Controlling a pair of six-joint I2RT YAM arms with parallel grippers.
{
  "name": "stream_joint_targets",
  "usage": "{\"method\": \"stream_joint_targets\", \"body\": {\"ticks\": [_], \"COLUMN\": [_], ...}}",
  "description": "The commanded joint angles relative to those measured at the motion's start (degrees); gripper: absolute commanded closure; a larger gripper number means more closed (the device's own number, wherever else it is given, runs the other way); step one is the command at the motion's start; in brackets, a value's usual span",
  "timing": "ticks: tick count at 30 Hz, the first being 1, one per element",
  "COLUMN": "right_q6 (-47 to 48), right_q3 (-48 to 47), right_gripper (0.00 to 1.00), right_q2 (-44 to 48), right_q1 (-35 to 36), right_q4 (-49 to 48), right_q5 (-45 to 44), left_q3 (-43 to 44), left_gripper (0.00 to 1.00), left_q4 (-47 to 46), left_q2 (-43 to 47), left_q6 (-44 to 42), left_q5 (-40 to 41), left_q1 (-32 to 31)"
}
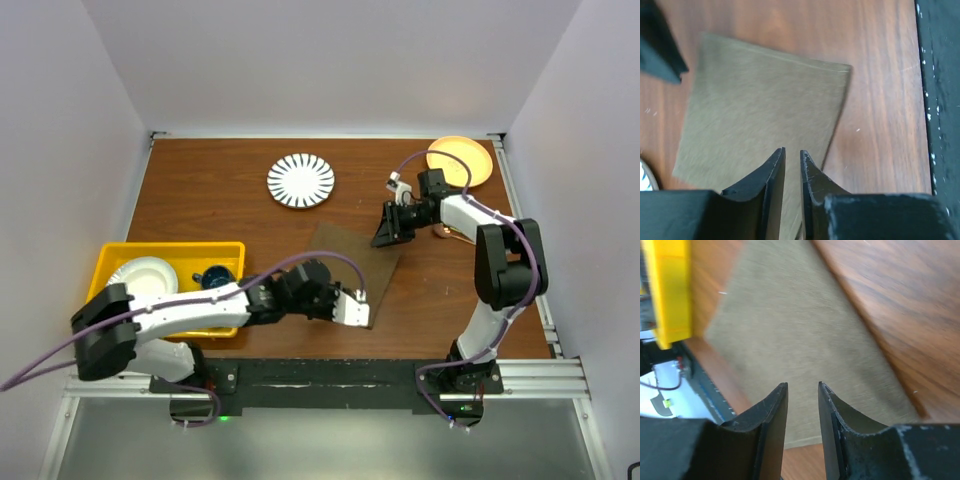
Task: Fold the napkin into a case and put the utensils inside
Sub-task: Pick up the top corner of the square-folded napkin from the center of the board.
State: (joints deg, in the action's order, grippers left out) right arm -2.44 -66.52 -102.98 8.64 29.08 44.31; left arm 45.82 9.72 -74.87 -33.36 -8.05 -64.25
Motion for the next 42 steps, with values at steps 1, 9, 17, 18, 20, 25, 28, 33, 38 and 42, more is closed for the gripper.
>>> {"method": "stream_joint_targets", "body": {"ticks": [1, 9, 17, 18, 20, 25, 28, 33, 38, 42], "right_q6": [1.73, 4.54, 4.37, 4.37, 4.46, 5.16, 5.34, 5.51, 5.95, 5.87], "right_q3": [-0.98, 3.23, 6.84, 7.02, 7.2, 7.63, 7.64, 7.55, 7.55, 7.37], "right_gripper": [0.67, 0.72, 0.73, 0.72, 0.72, 0.72, 0.73, 0.72, 0.72, 0.72], "right_q2": [-1.08, -3.28, -1.79, -1.61, -1.61, -1.52, -1.52, -1.52, -1.44, -1.61], "right_q1": [1.99, 2.87, 2.87, 2.87, 2.87, 2.87, 2.87, 2.78, 2.87, 2.87], "right_q4": [-2.1, -2.1, -2.97, -3.06, -2.98, -2.71, -2.63, -2.28, -2.01, -1.92], "right_q5": [-4.67, -7.84, -7.05, -7.05, -7.14, -7.4, -7.49, -7.23, -7.31, -7.05], "left_q3": [0.23, 4.18, 5.59, 5.51, 5.59, 5.85, 5.94, 4.89, 3.84, 3.13], "left_gripper": [0.77, 0.75, 0.7, 0.7, 0.69, 0.67, 0.67, 0.73, 0.77, 0.85], "left_q4": [-8.83, -11.91, -12.44, -12.61, -12.71, -12.44, -12.88, -13.67, -14.46, -15.51], "left_q2": [-6.33, -16.0, -20.22, -20.49, -20.49, -21.28, -21.81, -21.72, -20.93, -20.93], "left_q6": [-3.72, -4.87, -4.25, -4.43, -4.6, -5.04, -4.87, -5.05, -4.52, -5.22], "left_q5": [11.47, 8.85, 4.01, 3.75, 3.4, 2.25, 2.6, 2.96, 3.75, 4.71], "left_q1": [-7.36, -9.93, -10.19, -10.19, -10.28, -10.55, -10.55, -10.55, -10.46, -10.11]}}
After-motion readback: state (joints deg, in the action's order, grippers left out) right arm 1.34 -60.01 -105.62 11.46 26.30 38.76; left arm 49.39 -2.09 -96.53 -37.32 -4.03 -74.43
